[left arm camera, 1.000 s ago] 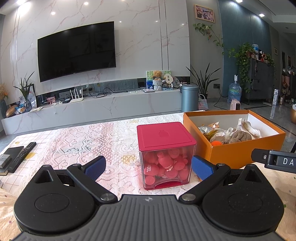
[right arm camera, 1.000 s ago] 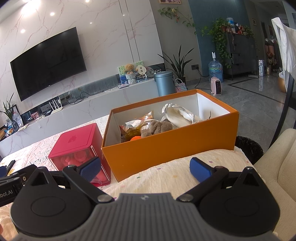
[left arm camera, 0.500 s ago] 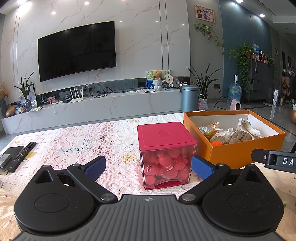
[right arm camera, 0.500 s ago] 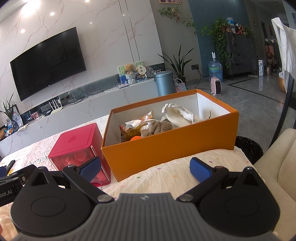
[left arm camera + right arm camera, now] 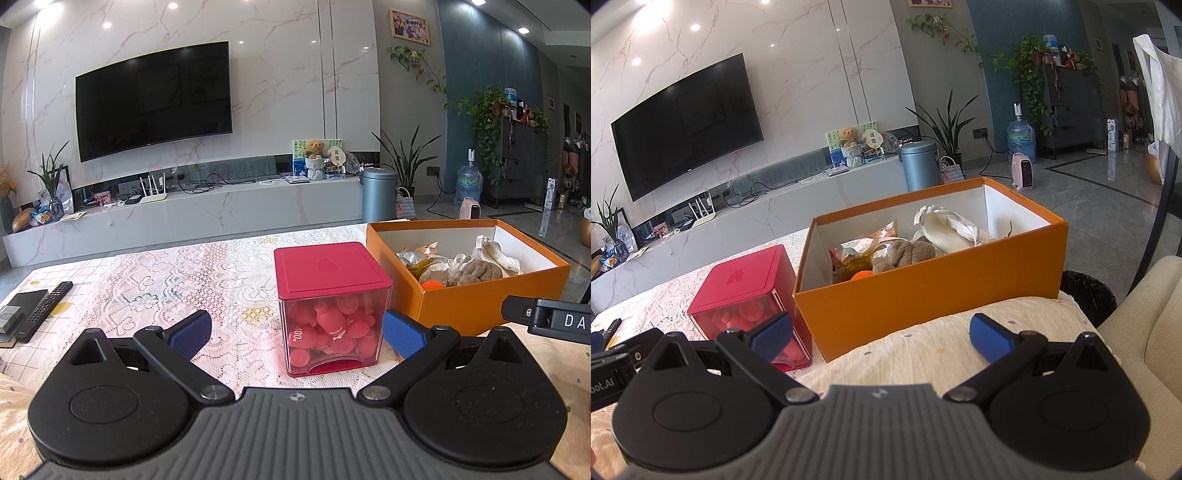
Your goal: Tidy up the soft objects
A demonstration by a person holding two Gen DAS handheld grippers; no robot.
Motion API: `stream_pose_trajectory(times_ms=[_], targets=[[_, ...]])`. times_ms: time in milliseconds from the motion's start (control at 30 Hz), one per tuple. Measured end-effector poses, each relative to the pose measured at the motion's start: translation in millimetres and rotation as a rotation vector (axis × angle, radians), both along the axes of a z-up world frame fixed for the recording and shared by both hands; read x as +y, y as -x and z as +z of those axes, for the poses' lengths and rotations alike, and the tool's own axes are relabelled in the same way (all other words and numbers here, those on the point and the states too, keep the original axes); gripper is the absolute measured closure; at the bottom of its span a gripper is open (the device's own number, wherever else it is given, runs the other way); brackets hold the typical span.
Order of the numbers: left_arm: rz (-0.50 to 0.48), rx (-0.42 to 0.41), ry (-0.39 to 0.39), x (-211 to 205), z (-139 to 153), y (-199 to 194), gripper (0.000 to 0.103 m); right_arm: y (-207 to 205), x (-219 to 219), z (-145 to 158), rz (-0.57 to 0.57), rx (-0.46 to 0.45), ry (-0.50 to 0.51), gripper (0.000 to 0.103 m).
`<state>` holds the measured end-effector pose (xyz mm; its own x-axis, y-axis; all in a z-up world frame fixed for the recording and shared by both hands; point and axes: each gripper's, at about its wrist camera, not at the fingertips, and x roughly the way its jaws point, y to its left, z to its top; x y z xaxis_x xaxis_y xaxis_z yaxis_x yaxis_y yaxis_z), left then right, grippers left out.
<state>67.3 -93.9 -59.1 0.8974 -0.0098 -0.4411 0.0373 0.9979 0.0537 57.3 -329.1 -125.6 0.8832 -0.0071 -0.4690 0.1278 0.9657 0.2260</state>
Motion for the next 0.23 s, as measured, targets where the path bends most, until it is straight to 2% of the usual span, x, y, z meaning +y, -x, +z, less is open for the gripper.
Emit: stream_pose_trajectory(times_ms=[233], targets=[[-0.004,0.0,0.0,-1.1,-0.6,2.5,0.0,0.0,-0.1,0.1,0.0,0.0,0.0,0.003]])
